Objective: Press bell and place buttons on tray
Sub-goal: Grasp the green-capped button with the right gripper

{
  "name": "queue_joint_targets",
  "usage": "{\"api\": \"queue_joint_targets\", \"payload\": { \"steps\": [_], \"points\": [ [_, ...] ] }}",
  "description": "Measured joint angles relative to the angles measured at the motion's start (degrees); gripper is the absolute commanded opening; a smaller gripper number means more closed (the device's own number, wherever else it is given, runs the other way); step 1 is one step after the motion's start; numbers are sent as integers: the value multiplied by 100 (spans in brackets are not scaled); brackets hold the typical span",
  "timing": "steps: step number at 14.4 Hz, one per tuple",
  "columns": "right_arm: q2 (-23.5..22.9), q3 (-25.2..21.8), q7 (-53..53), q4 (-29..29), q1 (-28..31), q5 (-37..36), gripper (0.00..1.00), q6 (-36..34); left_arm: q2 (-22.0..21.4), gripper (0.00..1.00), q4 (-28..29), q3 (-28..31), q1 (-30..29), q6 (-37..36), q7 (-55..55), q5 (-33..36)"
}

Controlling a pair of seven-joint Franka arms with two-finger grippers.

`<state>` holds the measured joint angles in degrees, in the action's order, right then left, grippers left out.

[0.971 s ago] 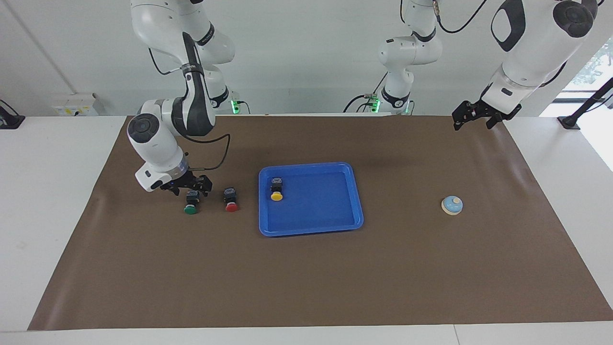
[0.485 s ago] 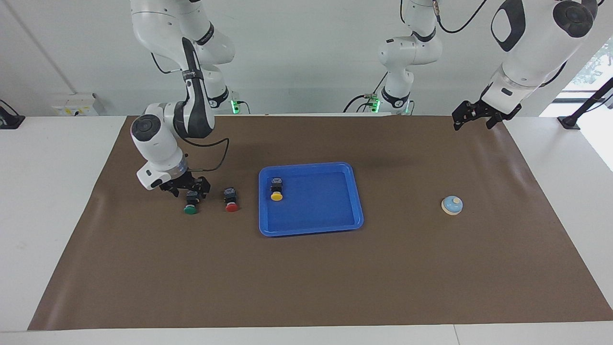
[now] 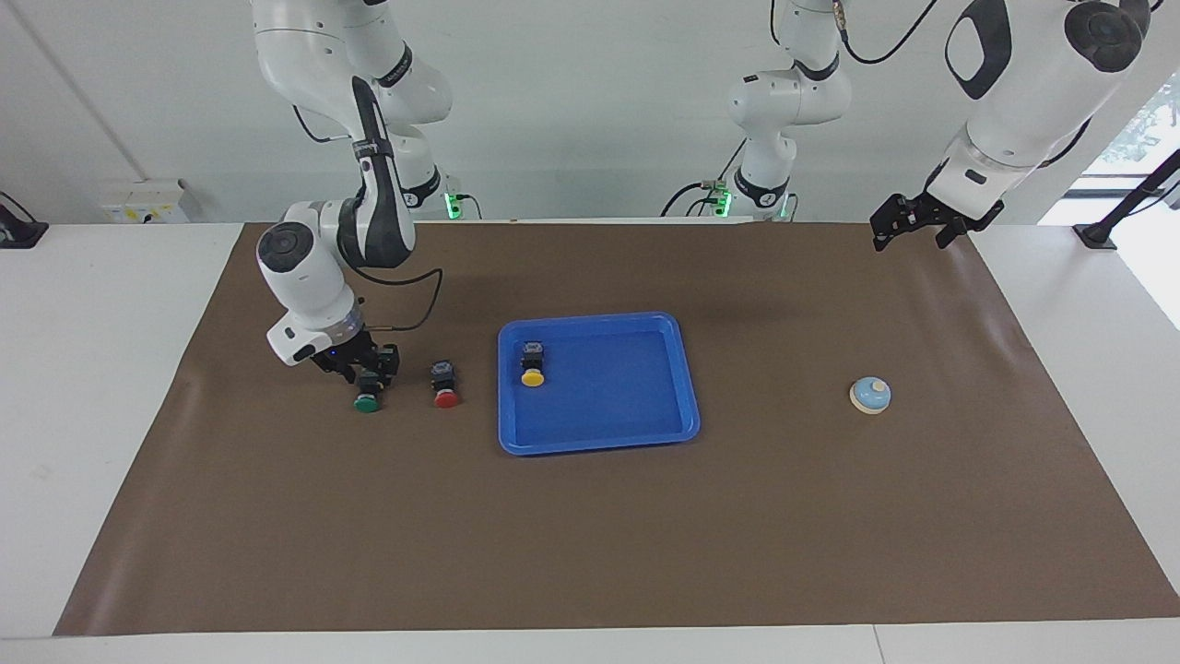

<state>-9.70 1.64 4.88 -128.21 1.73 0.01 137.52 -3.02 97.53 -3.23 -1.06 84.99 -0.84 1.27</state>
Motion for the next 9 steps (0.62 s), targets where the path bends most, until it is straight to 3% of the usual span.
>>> {"api": "queue_joint_targets", "payload": {
  "steps": [2, 4, 9],
  "points": [
    [-3, 13, -4, 22, -7, -3, 1, 43, 0, 100, 0, 0, 0, 0, 0, 0],
    [2, 48, -4, 241, -24, -3, 0, -117, 0, 100, 0, 0, 0, 0, 0, 0],
    [-5, 125, 530, 1493, -780, -1, 0, -1394, 0, 100, 0, 0, 0, 0, 0, 0]
  ]
}}
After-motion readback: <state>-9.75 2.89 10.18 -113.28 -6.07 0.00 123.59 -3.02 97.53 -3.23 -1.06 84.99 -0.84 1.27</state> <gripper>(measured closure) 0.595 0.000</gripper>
